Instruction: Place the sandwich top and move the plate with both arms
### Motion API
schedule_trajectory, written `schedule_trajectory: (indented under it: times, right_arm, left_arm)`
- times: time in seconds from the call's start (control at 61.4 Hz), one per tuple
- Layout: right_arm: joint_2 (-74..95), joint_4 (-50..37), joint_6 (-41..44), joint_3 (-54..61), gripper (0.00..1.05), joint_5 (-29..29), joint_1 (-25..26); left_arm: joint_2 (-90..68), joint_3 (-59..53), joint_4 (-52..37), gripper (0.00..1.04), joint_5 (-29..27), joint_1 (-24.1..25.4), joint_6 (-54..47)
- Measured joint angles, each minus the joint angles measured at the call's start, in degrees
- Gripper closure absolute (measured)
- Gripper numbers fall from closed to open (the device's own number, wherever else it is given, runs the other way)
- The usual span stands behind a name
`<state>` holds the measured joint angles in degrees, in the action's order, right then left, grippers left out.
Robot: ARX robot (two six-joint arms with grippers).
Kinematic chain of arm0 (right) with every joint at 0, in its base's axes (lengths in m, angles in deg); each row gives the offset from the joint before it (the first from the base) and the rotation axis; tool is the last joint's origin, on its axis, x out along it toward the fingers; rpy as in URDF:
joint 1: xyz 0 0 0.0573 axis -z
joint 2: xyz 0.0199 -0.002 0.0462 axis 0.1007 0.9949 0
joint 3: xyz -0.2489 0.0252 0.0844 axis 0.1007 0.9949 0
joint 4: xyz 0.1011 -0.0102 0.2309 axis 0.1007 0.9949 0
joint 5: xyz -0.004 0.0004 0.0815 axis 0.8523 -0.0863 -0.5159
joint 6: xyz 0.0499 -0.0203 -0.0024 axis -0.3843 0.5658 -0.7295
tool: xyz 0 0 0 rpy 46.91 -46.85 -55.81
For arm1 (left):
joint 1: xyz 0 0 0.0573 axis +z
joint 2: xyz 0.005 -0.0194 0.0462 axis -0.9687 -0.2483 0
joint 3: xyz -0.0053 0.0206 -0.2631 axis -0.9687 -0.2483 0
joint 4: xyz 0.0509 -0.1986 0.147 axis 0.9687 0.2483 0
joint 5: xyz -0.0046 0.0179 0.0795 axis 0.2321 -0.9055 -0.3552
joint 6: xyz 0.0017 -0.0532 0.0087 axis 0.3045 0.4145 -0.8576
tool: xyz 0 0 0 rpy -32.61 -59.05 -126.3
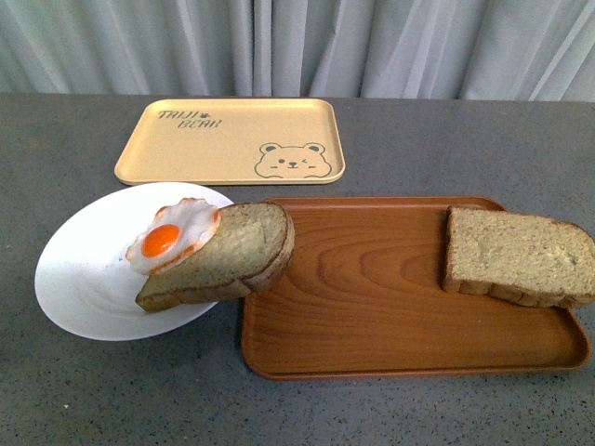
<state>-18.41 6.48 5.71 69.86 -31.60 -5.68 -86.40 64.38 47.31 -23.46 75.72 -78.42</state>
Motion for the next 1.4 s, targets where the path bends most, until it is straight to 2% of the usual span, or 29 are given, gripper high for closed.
schedule_trajectory:
  times: [0.75, 0.799, 0.847, 0.88, 0.913, 1.01, 1.092, 1.239, 1.401]
  right_arm:
    - [0.83, 1.31, 0.11, -0.42, 0.09, -0.02, 0.22]
    - [5.92, 8.11, 1.53, -3.5, 0.09, -3.34, 2.82]
    - [15.06, 7.89, 2.4, -6.6, 0.09, -7.5, 8.37]
    - [22.69, 3.96, 2.91, -8.9, 0.09, -11.19, 13.42]
    - [32.68, -4.52, 4.37, -11.28, 0.09, -12.2, 19.41]
    - [54.31, -19.78, 4.46, -15.63, 0.09, -14.67, 26.51]
    - [69.61, -25.92, 2.6, -18.18, 0.09, -18.27, 27.36]
    - [87.08, -27.85, -2.49, -22.25, 0.09, -20.52, 25.79]
    - [95.45, -27.17, -10.73, -28.52, 0.09, -23.3, 19.67]
  left_arm:
    - [0.0, 0.0, 0.0, 0.09, 0.0, 0.0, 0.0]
    - [0.0, 0.0, 0.0, 0.09, -0.02, 0.0, -0.02]
    - [0.0, 0.0, 0.0, 0.09, 0.04, 0.0, -0.02]
    - [0.0, 0.0, 0.0, 0.09, 0.02, 0.0, -0.02]
    - [0.0, 0.0, 0.0, 0.09, 0.02, 0.0, -0.02]
    - [0.0, 0.0, 0.0, 0.09, -0.02, 0.0, -0.04]
    - [0.0, 0.0, 0.0, 0.09, -0.02, 0.0, -0.04]
    - [0.0, 0.0, 0.0, 0.09, 0.02, 0.0, -0.04]
    - [0.0, 0.0, 0.0, 0.09, 0.0, 0.0, -0.04]
